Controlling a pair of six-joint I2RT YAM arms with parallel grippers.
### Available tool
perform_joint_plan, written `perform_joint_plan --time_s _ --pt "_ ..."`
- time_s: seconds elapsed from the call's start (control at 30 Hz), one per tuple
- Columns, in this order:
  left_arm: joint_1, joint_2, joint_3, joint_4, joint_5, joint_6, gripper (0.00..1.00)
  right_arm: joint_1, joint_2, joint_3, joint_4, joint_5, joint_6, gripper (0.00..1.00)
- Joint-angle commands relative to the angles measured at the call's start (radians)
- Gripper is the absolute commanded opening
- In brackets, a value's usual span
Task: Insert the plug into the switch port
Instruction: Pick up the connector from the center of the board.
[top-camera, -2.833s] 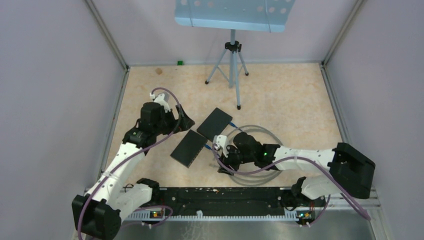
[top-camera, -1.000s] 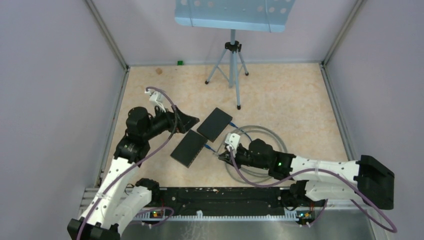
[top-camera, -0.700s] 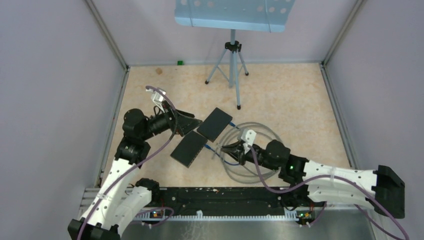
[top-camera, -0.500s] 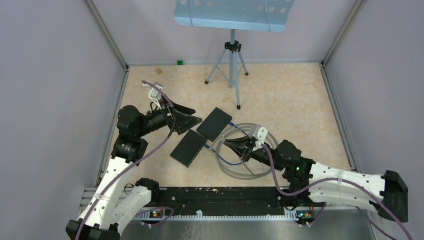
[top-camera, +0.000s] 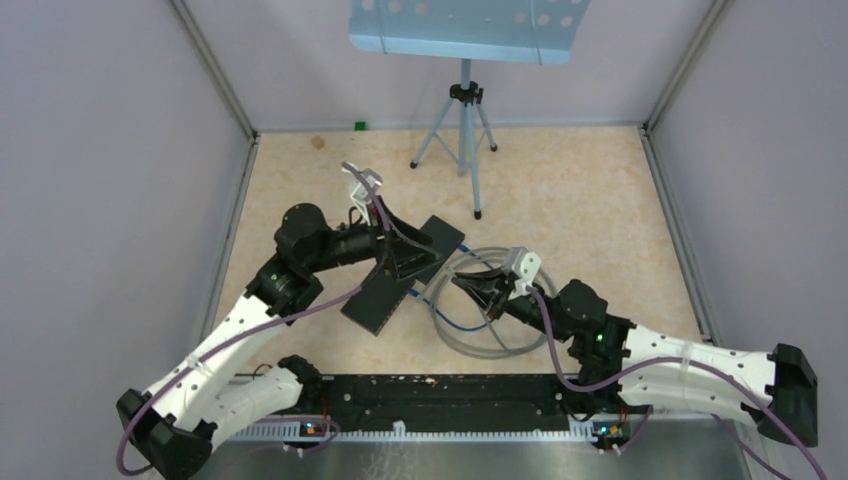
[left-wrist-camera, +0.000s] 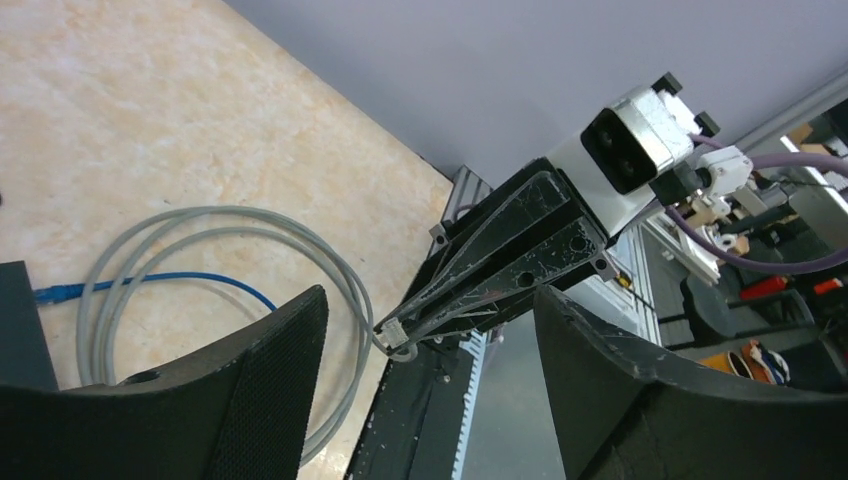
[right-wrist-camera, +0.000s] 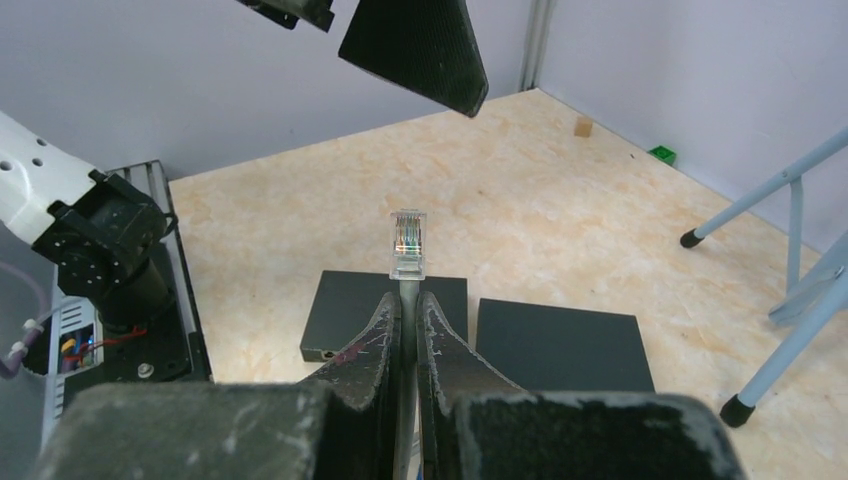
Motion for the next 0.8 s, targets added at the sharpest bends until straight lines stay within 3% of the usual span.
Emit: perform_joint_plan --time_s 0.0,0.17,0.33,0.47,0.77 --pt "-0.064 0.041 0.054 -0.016 -0.137 0.051 0.77 0.007 -0.015 0.076 -0.006 0.038 -0.028 0.0" --pt "-0.096 0.072 0.056 -0.034 -0.188 0.039 0.67 0.007 -0.017 0.085 -0.025 0.076 -0.03 0.0" --pt "-0.142 0.113 0.057 -0.064 -0.234 0.028 0.65 0.007 -0.008 0.088 -0.009 0.092 -0.043 0.0" --pt "-0.166 0.14 0.058 -0.05 -0.23 0.023 0.56 0.007 0.005 0.091 -0.004 0.099 -0.055 0.0" --pt "-0.184 0.176 0.057 -0.05 -0.185 0.028 0.24 0.007 0.017 0.09 0.002 0.128 -0.062 0.0"
